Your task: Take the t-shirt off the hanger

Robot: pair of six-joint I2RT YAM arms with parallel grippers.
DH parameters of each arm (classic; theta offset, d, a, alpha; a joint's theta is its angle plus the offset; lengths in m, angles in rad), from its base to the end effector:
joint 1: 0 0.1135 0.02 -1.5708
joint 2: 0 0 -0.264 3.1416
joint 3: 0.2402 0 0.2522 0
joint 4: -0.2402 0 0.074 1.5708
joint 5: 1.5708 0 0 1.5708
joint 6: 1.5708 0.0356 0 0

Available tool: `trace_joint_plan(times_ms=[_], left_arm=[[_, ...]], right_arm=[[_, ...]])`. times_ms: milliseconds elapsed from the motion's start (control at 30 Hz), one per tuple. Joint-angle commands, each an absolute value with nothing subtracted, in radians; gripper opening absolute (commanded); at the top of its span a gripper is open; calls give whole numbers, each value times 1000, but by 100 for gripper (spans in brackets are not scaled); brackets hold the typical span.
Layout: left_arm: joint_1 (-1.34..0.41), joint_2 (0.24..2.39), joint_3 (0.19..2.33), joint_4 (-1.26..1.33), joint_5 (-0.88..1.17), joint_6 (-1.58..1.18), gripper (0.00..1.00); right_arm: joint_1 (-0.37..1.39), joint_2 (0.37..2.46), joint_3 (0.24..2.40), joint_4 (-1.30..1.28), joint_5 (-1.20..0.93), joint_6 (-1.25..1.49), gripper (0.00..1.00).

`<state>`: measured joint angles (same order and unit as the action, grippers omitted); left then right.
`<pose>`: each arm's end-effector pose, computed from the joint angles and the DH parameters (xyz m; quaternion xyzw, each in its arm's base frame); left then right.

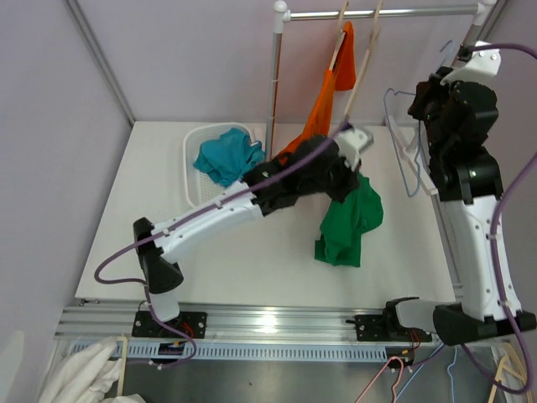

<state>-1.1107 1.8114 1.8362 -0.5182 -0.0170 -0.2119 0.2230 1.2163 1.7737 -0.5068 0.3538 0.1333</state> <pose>0.1883 -0.3786 0.3840 0.3690 0.7750 -0.3093 0.4093 0.2092 0.0348 0.5470 0.0970 0.6833 0.0071 0.7237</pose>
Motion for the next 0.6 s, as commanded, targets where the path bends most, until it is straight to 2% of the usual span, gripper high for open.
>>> trace_joint_plan(times_ms=[0,33,67,133,200,400,567], left_arm=[[-990,1689,2162,-561,-37,-146,1],[-967,1700,2207,-598,-38,-144,1],[-941,1707,2355,-612,-44,-141,1],[-867,1703,2358,-588,-98,-130,1],[-784,1643,2281,-413,-141,-100,1],[-577,1595,2280,-140,-71,-127,1],[-503,1641,2409,-64,-55,-98,1]], right_arm=[[137,1311,1835,-364,201,87,0],[121,1330,1847,-345,145,87,0],[106,1353,1883,-327,117,87,0],[77,1419,1919,-305,57,78,0],[66,1481,1957,-255,41,58,0],[45,1604,2049,-163,12,35,0],[29,1702,2109,-126,-32,32,0]])
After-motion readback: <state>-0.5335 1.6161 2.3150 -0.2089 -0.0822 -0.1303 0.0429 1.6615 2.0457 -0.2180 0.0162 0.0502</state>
